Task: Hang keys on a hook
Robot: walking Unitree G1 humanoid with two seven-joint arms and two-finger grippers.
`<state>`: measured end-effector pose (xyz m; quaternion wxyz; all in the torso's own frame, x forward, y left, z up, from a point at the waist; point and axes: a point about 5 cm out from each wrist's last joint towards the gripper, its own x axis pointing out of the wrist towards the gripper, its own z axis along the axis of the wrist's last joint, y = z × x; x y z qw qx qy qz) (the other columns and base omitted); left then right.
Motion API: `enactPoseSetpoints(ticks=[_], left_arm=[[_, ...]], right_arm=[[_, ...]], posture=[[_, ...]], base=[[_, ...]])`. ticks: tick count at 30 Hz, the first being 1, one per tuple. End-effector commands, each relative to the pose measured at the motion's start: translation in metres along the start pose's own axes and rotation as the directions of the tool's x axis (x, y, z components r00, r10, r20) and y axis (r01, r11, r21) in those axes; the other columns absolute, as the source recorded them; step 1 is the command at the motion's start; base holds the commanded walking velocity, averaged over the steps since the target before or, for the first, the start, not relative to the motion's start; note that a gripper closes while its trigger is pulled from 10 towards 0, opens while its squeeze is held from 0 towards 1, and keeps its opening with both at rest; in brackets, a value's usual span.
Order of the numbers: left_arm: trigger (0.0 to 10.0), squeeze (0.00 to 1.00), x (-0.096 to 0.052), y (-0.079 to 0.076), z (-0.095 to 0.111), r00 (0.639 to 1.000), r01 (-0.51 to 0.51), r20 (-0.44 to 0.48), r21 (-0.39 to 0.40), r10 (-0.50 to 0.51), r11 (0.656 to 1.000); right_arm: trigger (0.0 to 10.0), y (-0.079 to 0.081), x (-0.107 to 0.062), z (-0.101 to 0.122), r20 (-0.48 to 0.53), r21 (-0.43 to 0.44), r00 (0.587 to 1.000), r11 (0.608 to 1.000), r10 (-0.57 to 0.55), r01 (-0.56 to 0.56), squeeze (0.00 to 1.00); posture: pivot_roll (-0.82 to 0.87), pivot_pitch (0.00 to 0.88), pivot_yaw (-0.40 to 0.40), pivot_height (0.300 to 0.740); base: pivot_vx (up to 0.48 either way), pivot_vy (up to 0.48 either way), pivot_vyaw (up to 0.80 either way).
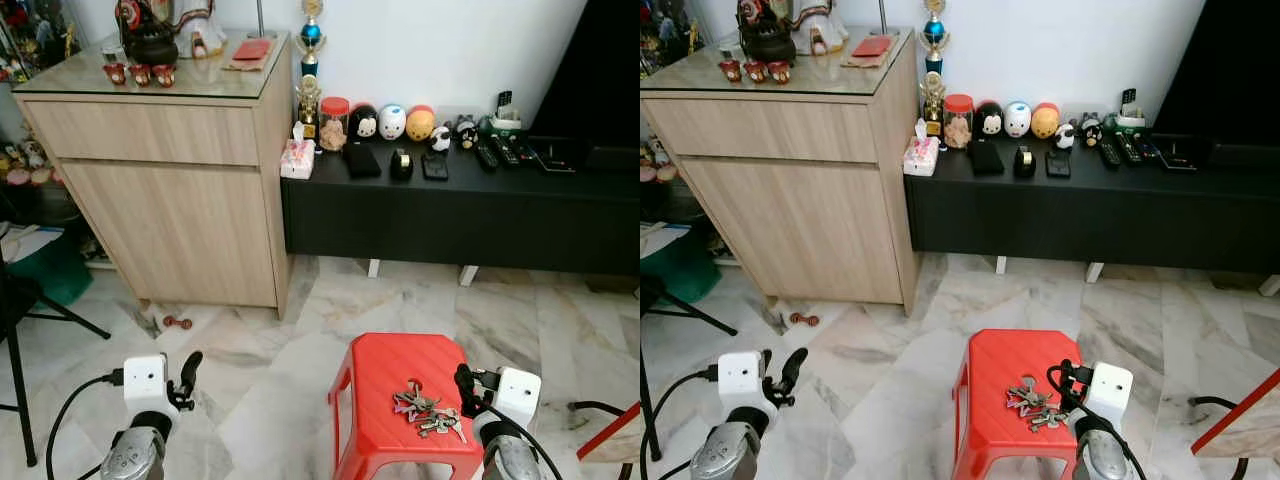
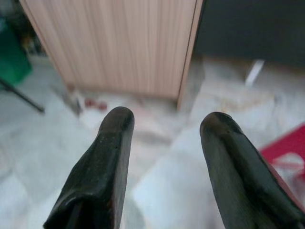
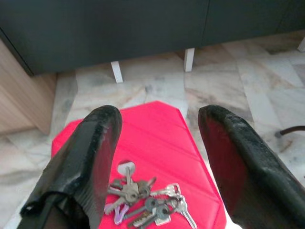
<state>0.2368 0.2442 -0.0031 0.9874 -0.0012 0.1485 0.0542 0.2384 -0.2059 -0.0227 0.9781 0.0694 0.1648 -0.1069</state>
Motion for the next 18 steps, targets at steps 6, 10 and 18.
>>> enactPoseSetpoints(ticks=[6, 10, 18], left_arm=[[10.0, 0.0, -0.015, 0.003, -0.043, 0.971, 0.001, -0.238, 0.059, 0.013, 0.998], [10.0, 0.0, -0.032, 0.01, -0.068, 0.928, -0.034, -0.368, 0.071, 0.058, 0.997], [10.0, 0.0, -0.047, 0.01, -0.085, 0.898, -0.056, -0.433, 0.065, 0.078, 0.996]], right_arm=[[10.0, 0.008, 0.005, 0.013, 0.066, 0.007, 0.998, 1.0, 0.012, -0.012, 0.0], [10.0, 0.009, 0.005, 0.013, 0.063, -0.001, 0.998, 1.0, 0.014, -0.014, 0.0], [10.0, 0.003, 0.005, 0.012, 0.049, -0.016, 0.999, 1.0, -0.014, 0.014, 0.0]], posture=[[0.12, 0.0, -0.026, 0.74], [0.12, 0.0, -0.023, 0.74], [0.12, 0.0, -0.029, 0.74]], base=[[0.0, 0.0, 0.0], [0.0, 0.0, 0.0], [0.0, 0.0, 0.0]])
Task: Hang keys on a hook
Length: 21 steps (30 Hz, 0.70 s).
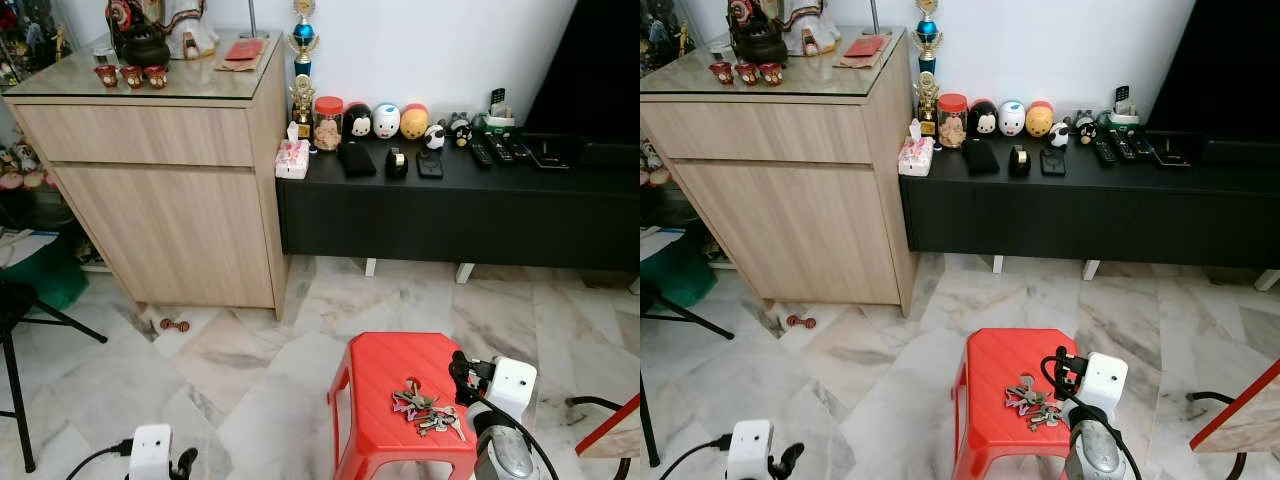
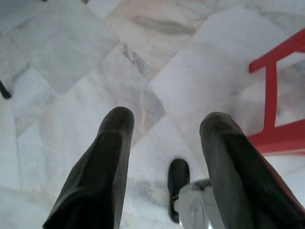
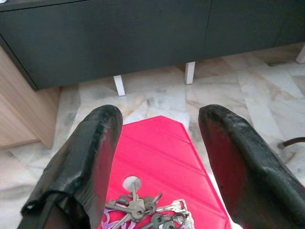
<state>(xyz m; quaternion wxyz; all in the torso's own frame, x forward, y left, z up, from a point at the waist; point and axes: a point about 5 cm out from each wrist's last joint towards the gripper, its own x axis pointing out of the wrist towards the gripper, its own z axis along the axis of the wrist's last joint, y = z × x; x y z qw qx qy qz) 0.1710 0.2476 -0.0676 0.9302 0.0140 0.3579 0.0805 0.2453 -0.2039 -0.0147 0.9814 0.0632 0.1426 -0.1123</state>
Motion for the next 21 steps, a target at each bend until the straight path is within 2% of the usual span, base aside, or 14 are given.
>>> enactPoseSetpoints(ticks=[1, 5, 21], left_arm=[[10.0, 0.0, -0.003, 0.002, -0.008, 1.0, -0.015, -0.027, -0.003, 0.015, 1.0], [10.0, 0.0, -0.006, 0.004, -0.015, 0.999, -0.025, -0.047, -0.007, 0.024, 1.0], [10.0, 0.0, -0.015, 0.009, -0.037, 0.99, -0.047, -0.138, -0.021, 0.044, 0.999]], right_arm=[[10.0, -0.002, 0.002, 0.002, -0.012, -0.019, 1.0, 1.0, -0.011, 0.011, 0.0], [10.0, -0.003, 0.005, 0.002, -0.03, -0.029, 1.0, 1.0, -0.008, 0.007, 0.0], [10.0, -0.006, 0.006, 0.002, -0.049, -0.037, 0.998, 0.999, -0.028, 0.027, 0.0]], posture=[[0.12, 0.0, -0.032, 0.74], [0.13, 0.0, -0.039, 0.74], [0.14, 0.0, -0.055, 0.636]], base=[[0.0, 0.0, 0.0], [0.0, 0.0, 0.0], [0.0, 0.0, 0.0]])
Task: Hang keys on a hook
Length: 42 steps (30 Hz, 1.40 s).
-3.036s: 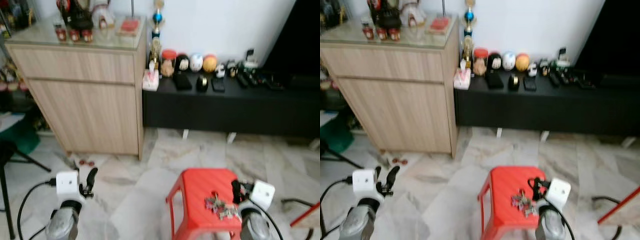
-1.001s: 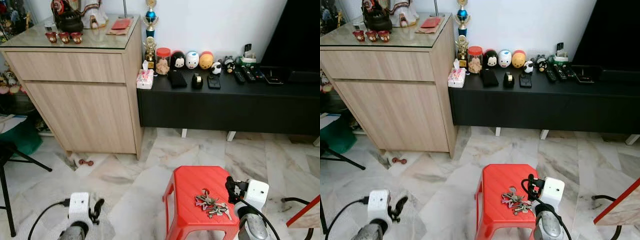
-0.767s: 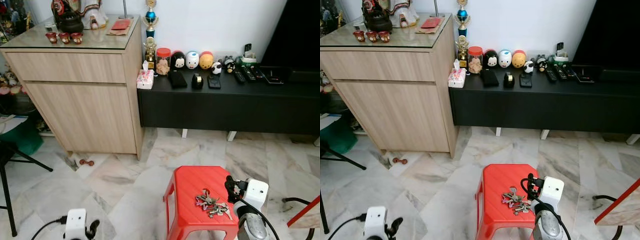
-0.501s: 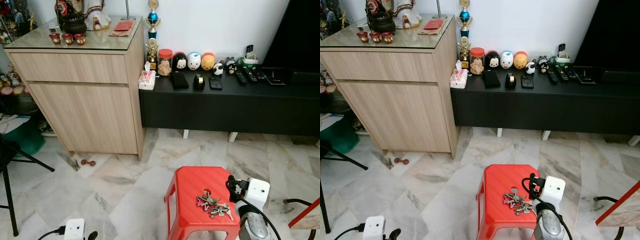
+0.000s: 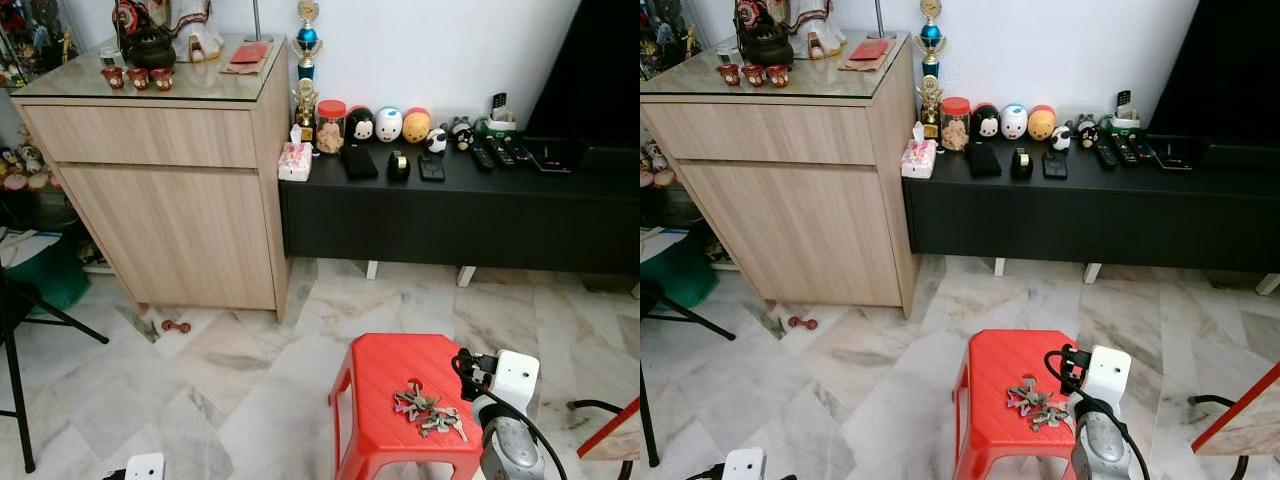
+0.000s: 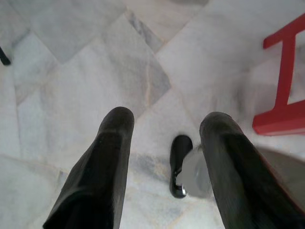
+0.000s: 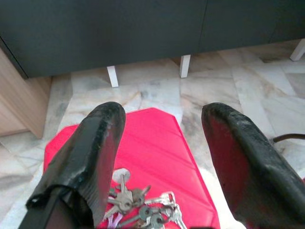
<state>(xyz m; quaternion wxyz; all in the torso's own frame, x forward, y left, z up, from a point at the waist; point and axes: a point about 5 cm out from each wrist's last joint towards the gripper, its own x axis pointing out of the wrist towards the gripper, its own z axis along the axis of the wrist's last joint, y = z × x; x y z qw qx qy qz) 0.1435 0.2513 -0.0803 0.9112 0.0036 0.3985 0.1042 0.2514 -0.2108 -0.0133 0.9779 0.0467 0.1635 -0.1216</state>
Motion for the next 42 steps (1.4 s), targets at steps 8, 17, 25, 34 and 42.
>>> enactPoseSetpoints(ticks=[8, 17, 25, 34, 42], left_arm=[[10.0, 0.0, -0.004, 0.004, -0.014, 0.997, -0.007, -0.071, -0.011, 0.006, 1.0], [10.0, 0.0, -0.005, 0.008, -0.014, 0.998, -0.011, -0.063, -0.033, 0.009, 0.999], [10.0, 0.0, -0.005, 0.013, -0.011, 0.998, -0.016, -0.058, -0.043, 0.013, 0.999], [10.0, 0.0, -0.003, 0.007, -0.009, 0.999, -0.007, -0.045, -0.048, 0.005, 0.999], [10.0, 0.0, -0.002, 0.006, -0.007, 0.999, -0.002, -0.038, -0.05, 0.0, 0.999]], right_arm=[[10.0, -0.002, -0.001, 0.002, 0.021, 0.011, 1.0, 1.0, 0.0, -0.001, 0.0], [10.0, -0.001, 0.0, 0.003, 0.023, 0.011, 1.0, 1.0, 0.002, -0.002, 0.0], [10.0, 0.002, 0.0, 0.004, 0.028, 0.018, 1.0, 1.0, 0.005, -0.006, 0.0], [10.0, 0.001, -0.001, 0.003, 0.028, 0.021, 1.0, 1.0, -0.001, 0.001, 0.0], [10.0, -0.001, 0.0, 0.004, 0.027, 0.022, 1.0, 1.0, -0.008, 0.007, 0.0]], posture=[[0.14, 0.0, -0.056, 0.631], [0.15, 0.0, -0.058, 0.631], [0.15, 0.0, -0.057, 0.631], [0.15, 0.0, -0.059, 0.631], [0.15, 0.0, -0.062, 0.631]], base=[[0.0, 0.0, 0.0], [0.0, 0.0, 0.0], [0.0, 0.0, 0.0], [0.0, 0.0, 0.0], [0.13, 0.0, 0.0]])
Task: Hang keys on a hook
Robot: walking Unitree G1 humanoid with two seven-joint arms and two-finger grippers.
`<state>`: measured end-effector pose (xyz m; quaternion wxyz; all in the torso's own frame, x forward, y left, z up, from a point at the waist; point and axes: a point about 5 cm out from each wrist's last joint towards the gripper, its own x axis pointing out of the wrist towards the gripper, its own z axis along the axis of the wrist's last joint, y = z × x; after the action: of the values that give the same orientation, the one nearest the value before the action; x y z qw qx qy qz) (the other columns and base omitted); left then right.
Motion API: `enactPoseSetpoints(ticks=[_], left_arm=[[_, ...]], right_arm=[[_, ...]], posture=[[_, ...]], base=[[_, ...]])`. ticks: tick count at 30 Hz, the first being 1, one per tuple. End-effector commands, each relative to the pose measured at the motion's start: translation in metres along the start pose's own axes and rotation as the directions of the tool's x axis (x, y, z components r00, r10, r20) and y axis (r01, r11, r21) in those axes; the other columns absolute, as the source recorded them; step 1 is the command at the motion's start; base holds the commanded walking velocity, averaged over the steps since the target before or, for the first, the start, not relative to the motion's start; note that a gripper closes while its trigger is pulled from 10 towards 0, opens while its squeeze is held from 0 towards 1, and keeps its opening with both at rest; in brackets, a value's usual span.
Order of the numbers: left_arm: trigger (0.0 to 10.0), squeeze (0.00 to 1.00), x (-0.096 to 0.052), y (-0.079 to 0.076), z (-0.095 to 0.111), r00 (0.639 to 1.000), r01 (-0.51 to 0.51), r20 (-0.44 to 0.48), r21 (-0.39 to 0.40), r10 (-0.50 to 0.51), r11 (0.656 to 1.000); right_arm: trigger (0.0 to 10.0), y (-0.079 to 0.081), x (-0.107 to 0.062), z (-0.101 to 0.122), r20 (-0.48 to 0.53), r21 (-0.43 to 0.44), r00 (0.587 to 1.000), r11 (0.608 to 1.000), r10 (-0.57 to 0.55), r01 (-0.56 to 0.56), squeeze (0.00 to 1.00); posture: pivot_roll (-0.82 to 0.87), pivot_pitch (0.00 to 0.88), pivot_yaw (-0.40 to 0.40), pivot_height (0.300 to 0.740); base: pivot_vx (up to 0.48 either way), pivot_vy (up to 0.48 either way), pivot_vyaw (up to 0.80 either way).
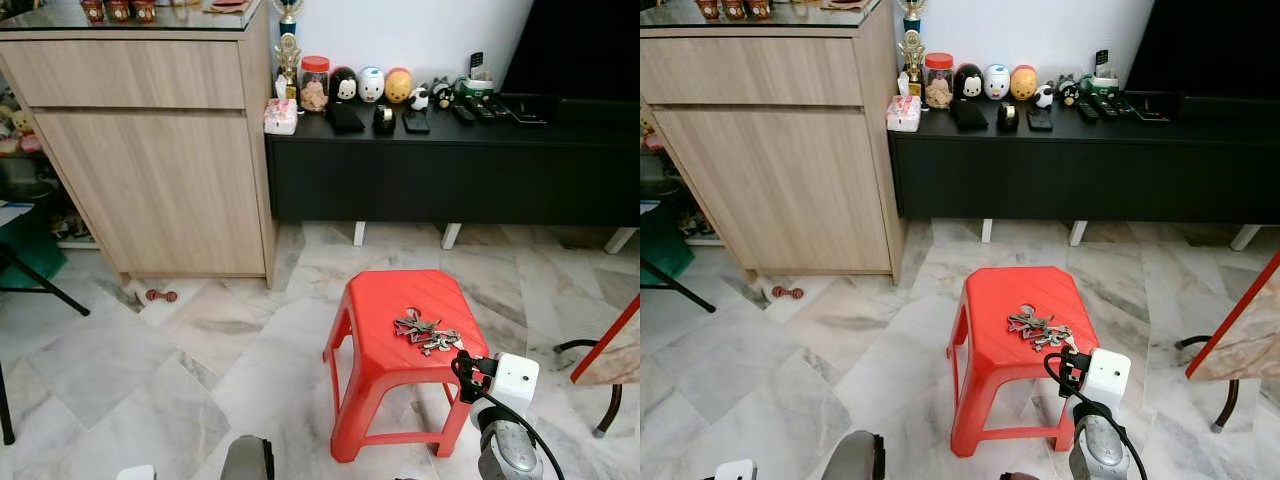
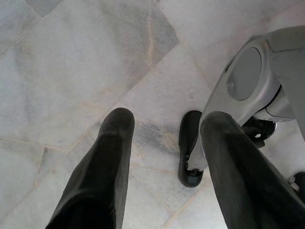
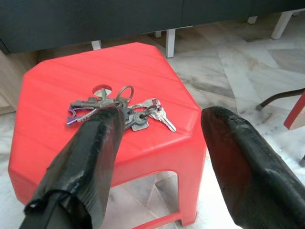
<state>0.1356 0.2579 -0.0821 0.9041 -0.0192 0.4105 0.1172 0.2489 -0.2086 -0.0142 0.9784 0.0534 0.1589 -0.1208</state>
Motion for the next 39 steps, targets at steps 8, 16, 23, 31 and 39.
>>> enactPoseSetpoints(ticks=[8, 16, 23, 31, 39], left_arm=[[10.0, 0.0, 0.0004, -0.001, 0.0005, 1.0, 0.002, 0.0, -0.003, -0.002, 1.0], [10.0, 0.0, 0.0005, -0.0003, 0.0015, 1.0, 0.001, 0.005, -0.005, -0.001, 1.0], [10.0, 0.0, 0.0002, -0.0013, 0.0008, 1.0, 0.004, 0.01, -0.004, -0.004, 1.0], [10.0, 0.0, 0.0002, -0.0021, 0.0011, 1.0, 0.006, 0.014, -0.004, -0.006, 1.0], [10.0, 0.0, 0.0012, -0.0031, 0.0033, 1.0, 0.007, 0.019, -0.005, -0.007, 1.0]], right_arm=[[10.0, -0.0016, 0.0044, 0.007, 0.017, 0.025, 1.0, 1.0, -0.014, 0.014, 0.0], [10.0, -0.0002, 0.005, 0.0084, 0.023, 0.025, 1.0, 1.0, -0.009, 0.008, 0.0], [10.0, 0.0013, 0.0055, 0.0079, 0.016, 0.018, 1.0, 1.0, 0.002, -0.002, 0.0], [10.0, 0.0042, 0.0053, 0.006, -0.001, -0.009, 0.999, 0.999, 0.04, -0.04, 0.0], [10.0, 0.0055, 0.0029, 0.0031, -0.009, -0.014, 0.997, 0.997, 0.081, -0.081, 0.0]], posture=[[0.15, 0.0, -0.064, 0.631], [0.15, 0.0, -0.064, 0.631], [0.15, 0.0, -0.063, 0.631], [0.15, 0.0, -0.062, 0.631], [0.14, 0.0, -0.058, 0.631]], base=[[0.281, 0.0, 0.0], [0.297, 0.0, -0.29], [0.299, 0.0, 0.0], [0.3, 0.0, 0.0], [0.0, 0.0, 0.46]])
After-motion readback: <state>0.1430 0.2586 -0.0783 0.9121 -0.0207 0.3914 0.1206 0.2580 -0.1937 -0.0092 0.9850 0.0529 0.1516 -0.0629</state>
